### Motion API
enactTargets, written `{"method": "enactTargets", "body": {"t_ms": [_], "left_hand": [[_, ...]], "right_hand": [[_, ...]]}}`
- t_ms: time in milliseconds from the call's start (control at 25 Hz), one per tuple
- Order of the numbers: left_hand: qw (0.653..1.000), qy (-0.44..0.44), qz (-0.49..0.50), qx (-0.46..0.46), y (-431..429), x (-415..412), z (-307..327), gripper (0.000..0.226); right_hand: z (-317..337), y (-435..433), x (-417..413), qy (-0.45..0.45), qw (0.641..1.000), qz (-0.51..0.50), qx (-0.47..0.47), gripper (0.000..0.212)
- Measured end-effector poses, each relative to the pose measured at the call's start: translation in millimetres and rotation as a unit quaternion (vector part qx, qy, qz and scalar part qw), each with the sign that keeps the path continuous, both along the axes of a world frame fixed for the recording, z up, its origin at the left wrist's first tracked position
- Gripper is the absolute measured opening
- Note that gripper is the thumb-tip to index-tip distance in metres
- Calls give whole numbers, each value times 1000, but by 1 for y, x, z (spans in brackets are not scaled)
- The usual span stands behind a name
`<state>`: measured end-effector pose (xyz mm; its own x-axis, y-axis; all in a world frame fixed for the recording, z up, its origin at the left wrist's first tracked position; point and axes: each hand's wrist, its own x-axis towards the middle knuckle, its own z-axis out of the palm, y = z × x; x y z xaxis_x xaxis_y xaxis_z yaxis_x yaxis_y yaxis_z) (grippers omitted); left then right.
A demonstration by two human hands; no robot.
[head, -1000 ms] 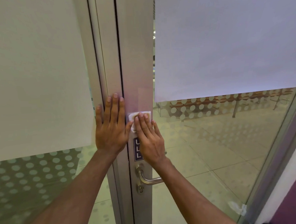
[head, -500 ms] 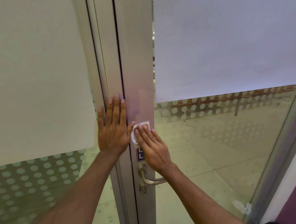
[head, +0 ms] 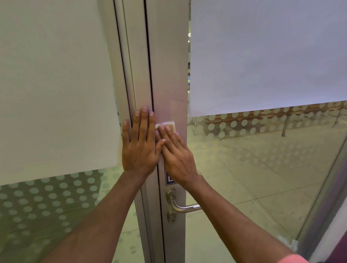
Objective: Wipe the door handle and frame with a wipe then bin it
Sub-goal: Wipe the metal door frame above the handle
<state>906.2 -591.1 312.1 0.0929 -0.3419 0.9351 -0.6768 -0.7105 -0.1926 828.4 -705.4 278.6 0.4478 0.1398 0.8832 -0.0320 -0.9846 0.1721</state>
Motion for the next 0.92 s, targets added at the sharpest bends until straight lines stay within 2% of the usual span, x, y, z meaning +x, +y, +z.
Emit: {"method": "enactTargets", "body": {"t_ms": [160,280,480,680,800,920], "left_hand": [[1000,-9,2,2,0,2,1,72],[1000,-14,4,2,1,2,-1,72],[1000,-16,4,0,1,0,0,72],[1000,-8,10,3,0,0,1,72],[1000,-9,11,3,1,0,1,71],[1000,-10,8,0,0,0,1,72]], "right_hand": [[-56,-24,-34,88,993,-24,-72,72],[-59,-39,-44,116,986,-55,-104,73],[-10,-38,-34,65,993,-74,-63,62],[62,-39,-12,-10,998,-42,-53,60],[42,-44,-11,8,996,-18,-86,62],[-3,-54,-25,89,985,-10,-151,73]]}}
